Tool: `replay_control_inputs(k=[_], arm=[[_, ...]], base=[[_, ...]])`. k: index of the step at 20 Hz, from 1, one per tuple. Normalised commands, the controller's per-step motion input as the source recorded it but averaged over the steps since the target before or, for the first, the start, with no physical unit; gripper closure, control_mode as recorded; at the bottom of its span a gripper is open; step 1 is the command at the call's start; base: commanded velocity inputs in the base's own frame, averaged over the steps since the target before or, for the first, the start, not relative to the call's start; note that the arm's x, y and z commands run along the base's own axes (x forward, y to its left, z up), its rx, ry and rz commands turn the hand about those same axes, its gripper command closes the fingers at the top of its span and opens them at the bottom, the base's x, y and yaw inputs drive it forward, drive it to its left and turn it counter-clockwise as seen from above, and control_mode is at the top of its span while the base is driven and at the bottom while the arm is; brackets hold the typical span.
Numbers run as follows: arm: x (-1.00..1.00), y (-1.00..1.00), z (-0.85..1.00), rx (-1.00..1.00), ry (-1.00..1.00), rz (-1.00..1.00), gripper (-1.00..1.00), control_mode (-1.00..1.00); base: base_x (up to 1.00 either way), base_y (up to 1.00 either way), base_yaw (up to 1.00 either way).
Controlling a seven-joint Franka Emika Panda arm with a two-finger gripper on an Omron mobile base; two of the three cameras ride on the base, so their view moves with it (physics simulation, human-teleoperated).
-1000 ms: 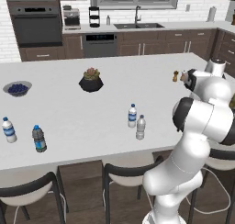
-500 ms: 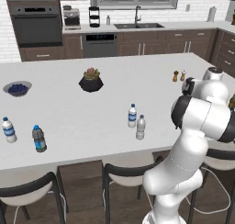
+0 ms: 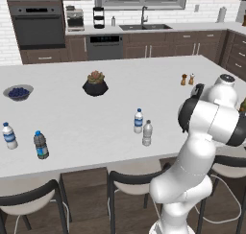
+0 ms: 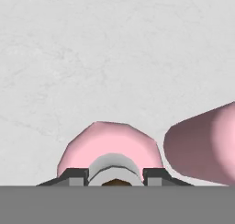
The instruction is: Move the plastic bottles in the middle to the plastics group, and the glass bottles in the middle to the glass group.
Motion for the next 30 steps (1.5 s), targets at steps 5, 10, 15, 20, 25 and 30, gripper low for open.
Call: replay_control_inputs(k=[5, 10, 15, 20, 25, 30], arm=[[0.3, -0.26, 0.13, 0.0, 0.0, 0.0, 1.0, -1.0], [0.08, -0.12, 0.02, 0.0, 0.0, 0.0, 1.0, -1.0], [0.0, 0.0, -0.59, 0.02, 0.0, 0.0, 1.0, -1.0], [0.0, 0.0, -0.07, 0.0, -0.01, 0.0, 1.0, -1.0], [-0.04, 0.0, 0.0, 0.0, 0.0, 0.0, -1.0, -1.0], [-0.1, 0.0, 0.0, 0.0, -0.02, 0.0, -1.0, -1.0]], base=[[0.0, 0.0, 0.0], [0.0, 0.0, 0.0], [0.0, 0.0, 0.0], [0.0, 0.0, 0.0], [0.0, 0.0, 0.0], [0.0, 0.0, 0.0]])
